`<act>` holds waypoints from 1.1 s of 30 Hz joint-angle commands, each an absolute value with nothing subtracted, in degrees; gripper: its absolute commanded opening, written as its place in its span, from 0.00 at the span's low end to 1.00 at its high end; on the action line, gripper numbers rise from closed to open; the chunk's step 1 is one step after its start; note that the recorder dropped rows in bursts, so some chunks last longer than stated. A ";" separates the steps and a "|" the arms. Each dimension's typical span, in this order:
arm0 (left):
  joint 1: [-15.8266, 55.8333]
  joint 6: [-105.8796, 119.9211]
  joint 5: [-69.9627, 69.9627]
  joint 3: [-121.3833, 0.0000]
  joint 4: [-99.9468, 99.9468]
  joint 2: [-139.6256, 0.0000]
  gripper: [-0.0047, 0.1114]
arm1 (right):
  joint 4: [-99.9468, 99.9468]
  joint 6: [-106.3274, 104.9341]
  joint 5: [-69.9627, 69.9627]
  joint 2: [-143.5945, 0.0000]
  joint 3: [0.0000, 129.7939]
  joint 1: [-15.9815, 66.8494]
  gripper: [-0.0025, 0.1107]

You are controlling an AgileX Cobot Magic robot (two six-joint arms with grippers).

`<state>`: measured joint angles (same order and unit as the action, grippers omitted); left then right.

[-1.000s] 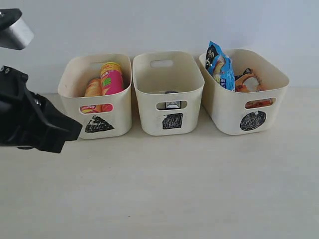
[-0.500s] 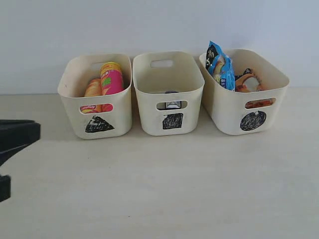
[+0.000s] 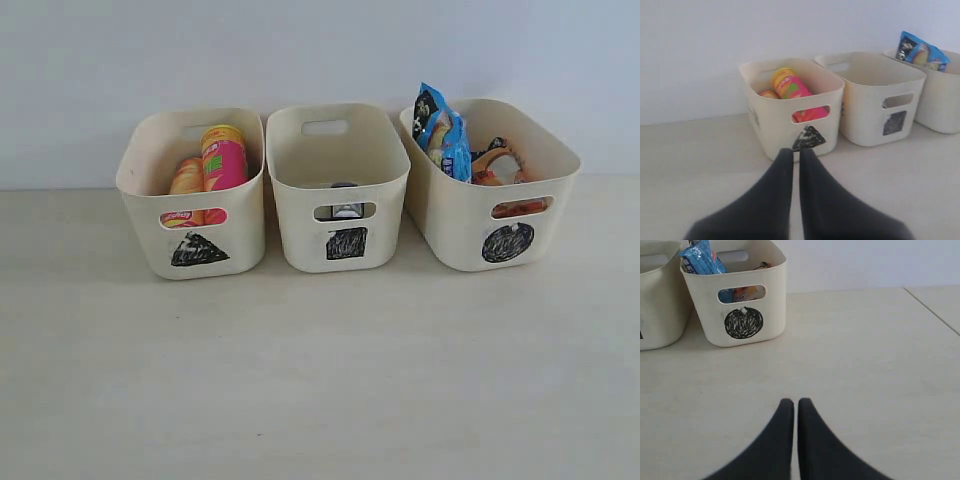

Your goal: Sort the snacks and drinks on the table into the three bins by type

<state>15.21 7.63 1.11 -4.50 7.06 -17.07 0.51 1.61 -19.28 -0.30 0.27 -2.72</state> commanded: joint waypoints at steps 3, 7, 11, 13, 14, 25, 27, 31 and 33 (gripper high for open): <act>7.27 6.61 -0.51 -0.62 7.04 -6.20 0.07 | 0.48 1.50 -19.04 0.00 0.00 -2.87 0.02; 5.61 6.61 -1.76 0.00 7.04 -2.49 0.07 | 0.48 1.50 -19.04 0.00 0.00 -2.87 0.02; 5.61 6.61 -2.77 0.00 7.04 -1.56 0.07 | 0.48 1.50 -19.04 0.00 0.00 -2.87 0.02; 5.61 6.21 -4.61 0.00 7.04 0.00 0.07 | 0.48 1.50 -19.04 0.00 0.00 -2.87 0.02; 5.61 6.00 -4.77 0.00 7.04 0.00 0.07 | 0.48 1.50 -19.04 0.00 0.00 -2.87 0.02; 3.43 0.00 -12.62 0.00 2.37 0.00 0.07 | 0.48 1.50 -19.04 0.00 0.00 -2.87 0.02; 3.37 0.00 -16.21 0.00 2.37 0.00 0.07 | 0.48 1.50 -19.04 0.00 0.00 -2.87 0.02; 3.37 0.00 -16.58 0.00 2.37 0.00 0.07 | 0.48 1.50 -19.04 0.00 0.00 -2.87 0.02; 3.37 0.00 -16.54 0.00 2.37 0.00 0.07 | 0.48 1.50 -19.04 0.00 0.00 -2.87 0.02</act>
